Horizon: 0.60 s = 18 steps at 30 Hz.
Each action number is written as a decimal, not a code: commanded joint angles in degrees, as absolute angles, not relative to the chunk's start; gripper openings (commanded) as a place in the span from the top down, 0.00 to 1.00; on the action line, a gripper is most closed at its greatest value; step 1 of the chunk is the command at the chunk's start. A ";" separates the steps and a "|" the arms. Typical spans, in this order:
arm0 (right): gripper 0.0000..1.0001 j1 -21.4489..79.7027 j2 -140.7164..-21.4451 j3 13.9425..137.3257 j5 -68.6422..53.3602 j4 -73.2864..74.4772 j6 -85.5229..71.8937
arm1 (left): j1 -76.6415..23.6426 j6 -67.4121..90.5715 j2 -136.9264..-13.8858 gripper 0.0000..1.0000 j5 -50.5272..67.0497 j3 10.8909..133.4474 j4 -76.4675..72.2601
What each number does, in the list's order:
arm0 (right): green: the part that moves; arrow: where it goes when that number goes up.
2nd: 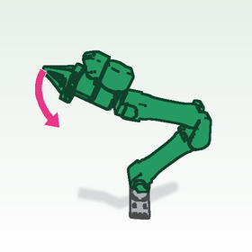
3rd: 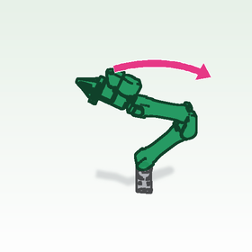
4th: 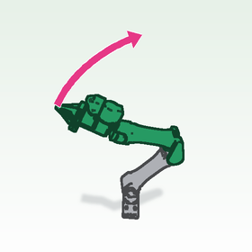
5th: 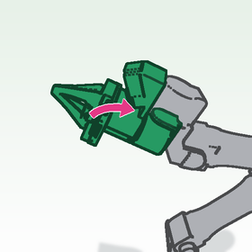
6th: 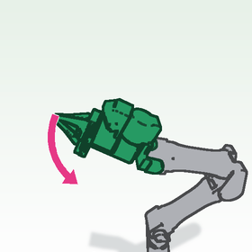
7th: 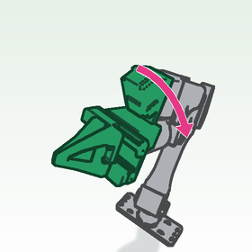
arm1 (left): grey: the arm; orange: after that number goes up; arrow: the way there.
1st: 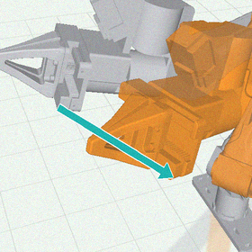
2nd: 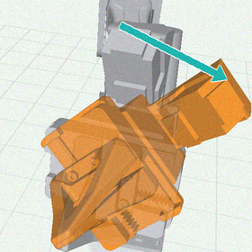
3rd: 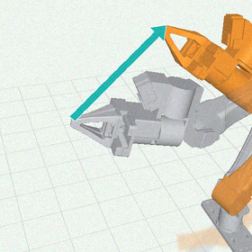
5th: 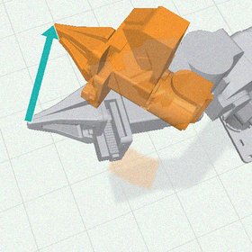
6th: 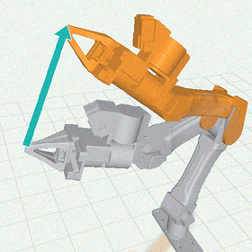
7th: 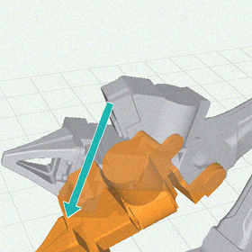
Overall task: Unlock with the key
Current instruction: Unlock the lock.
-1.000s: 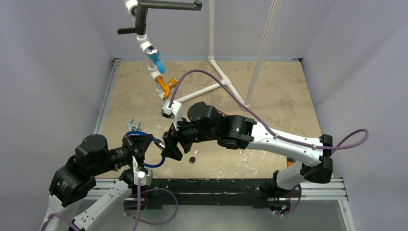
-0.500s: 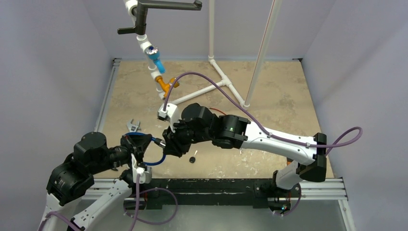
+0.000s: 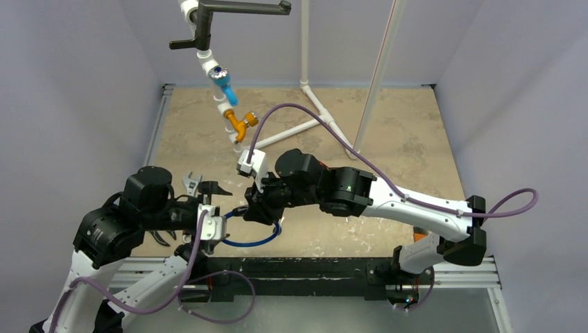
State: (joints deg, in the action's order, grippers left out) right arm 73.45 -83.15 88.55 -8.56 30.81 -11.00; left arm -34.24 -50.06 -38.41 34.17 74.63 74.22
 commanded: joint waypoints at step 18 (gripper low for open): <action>1.00 75.57 -80.66 93.83 -8.70 30.21 -9.58 | -32.38 -25.49 -42.10 0.98 44.61 64.95 58.44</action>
State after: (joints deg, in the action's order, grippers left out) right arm 74.89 -82.39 90.41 -7.77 33.32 -9.54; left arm -32.93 -29.45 -41.32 41.01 64.49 64.01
